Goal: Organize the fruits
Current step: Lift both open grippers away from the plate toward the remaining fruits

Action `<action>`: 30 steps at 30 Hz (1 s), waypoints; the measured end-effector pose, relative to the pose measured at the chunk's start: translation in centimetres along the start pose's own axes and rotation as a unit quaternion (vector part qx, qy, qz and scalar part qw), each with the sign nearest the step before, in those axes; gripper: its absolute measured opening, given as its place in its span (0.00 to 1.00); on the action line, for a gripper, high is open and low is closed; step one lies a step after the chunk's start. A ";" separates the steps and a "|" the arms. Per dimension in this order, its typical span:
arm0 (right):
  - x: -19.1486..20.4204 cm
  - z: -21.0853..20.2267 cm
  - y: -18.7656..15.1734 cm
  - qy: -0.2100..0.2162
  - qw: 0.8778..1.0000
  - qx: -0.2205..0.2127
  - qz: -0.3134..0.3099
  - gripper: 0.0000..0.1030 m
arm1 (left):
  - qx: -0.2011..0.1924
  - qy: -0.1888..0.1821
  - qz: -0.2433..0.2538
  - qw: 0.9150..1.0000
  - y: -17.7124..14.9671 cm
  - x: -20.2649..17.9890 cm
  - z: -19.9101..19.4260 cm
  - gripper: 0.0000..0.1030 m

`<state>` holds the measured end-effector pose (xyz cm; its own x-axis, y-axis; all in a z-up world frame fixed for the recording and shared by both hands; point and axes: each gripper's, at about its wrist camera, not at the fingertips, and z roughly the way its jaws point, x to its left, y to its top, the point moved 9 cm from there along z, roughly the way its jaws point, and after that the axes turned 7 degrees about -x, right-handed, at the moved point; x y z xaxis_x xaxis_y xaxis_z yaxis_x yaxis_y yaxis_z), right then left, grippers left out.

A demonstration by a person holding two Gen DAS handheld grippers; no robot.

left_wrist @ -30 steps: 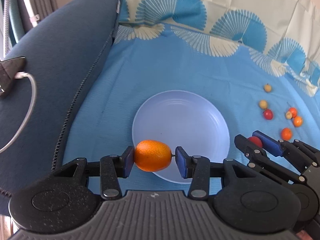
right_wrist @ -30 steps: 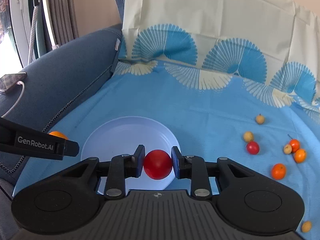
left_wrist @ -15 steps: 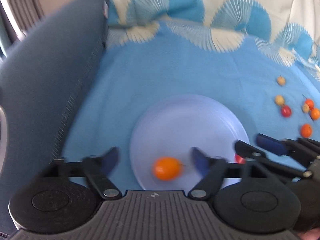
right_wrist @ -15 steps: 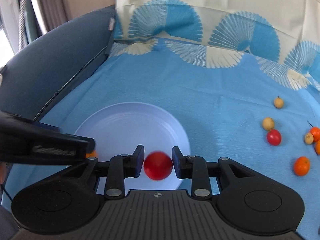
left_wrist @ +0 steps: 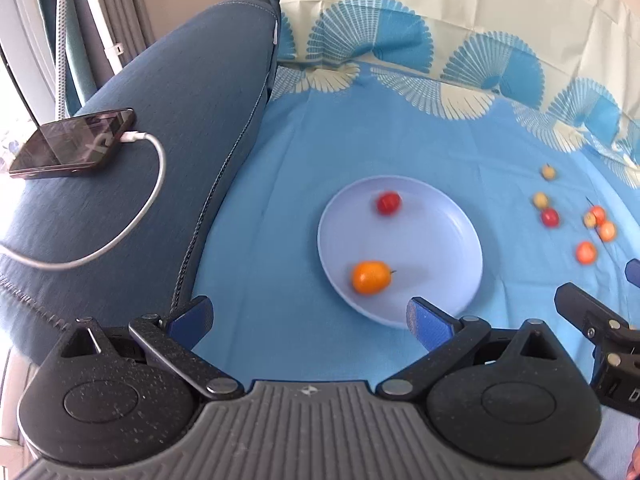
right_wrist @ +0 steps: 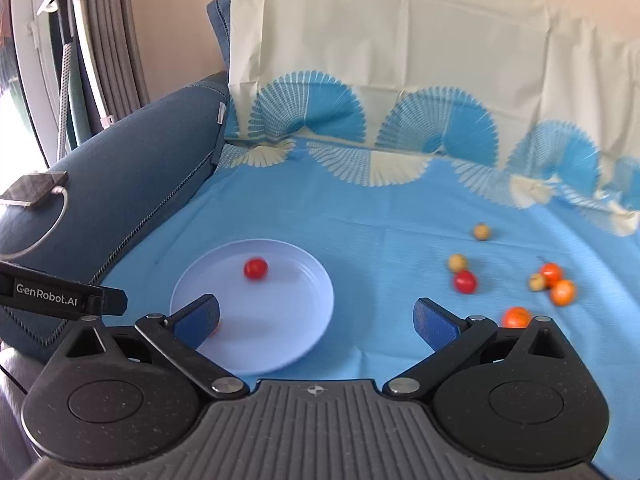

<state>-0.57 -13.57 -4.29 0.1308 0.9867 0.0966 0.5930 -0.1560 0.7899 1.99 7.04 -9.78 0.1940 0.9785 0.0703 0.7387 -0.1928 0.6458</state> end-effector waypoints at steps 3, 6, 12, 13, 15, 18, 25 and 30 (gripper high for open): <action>0.8 -2.2 -0.4 0.004 1.000 -0.003 0.002 0.99 | -0.007 0.002 0.006 1.000 -0.5 0.0 -2.0 1.00; 1.4 -3.9 -0.5 0.009 1.000 -0.008 0.006 0.99 | -0.021 0.001 0.001 1.000 -0.7 0.0 -4.0 1.00; 1.6 -7.1 -0.6 0.004 0.999 -0.033 0.011 0.99 | -0.035 0.001 -0.004 0.999 -1.8 -0.5 -7.0 1.00; 1.6 -7.5 -0.6 0.004 0.999 -0.034 0.013 0.99 | -0.038 0.003 -0.002 0.999 -1.9 -0.5 -7.4 1.00; 1.7 -8.3 -0.7 0.006 0.999 -0.040 0.016 0.99 | -0.045 0.004 -0.001 0.999 -2.0 -0.6 -8.2 1.00; 1.9 -9.3 -1.0 0.006 0.999 -0.047 0.018 0.99 | -0.056 0.005 -0.002 0.998 -2.1 -0.5 -9.4 1.00; 2.4 -10.6 -1.1 0.014 0.998 -0.057 0.010 0.99 | -0.065 0.004 -0.002 0.998 -2.1 -0.5 -10.6 1.00; 2.3 -10.7 -1.2 0.011 0.998 -0.056 0.013 0.99 | -0.067 0.001 0.000 0.998 -2.0 -0.5 -10.6 1.00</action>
<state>-9.46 -10.61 1.51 0.1274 0.9832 0.1304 0.4961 -0.1771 0.8500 -6.48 7.71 -3.05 0.1929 0.9787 0.0710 0.6452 -0.1810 0.7422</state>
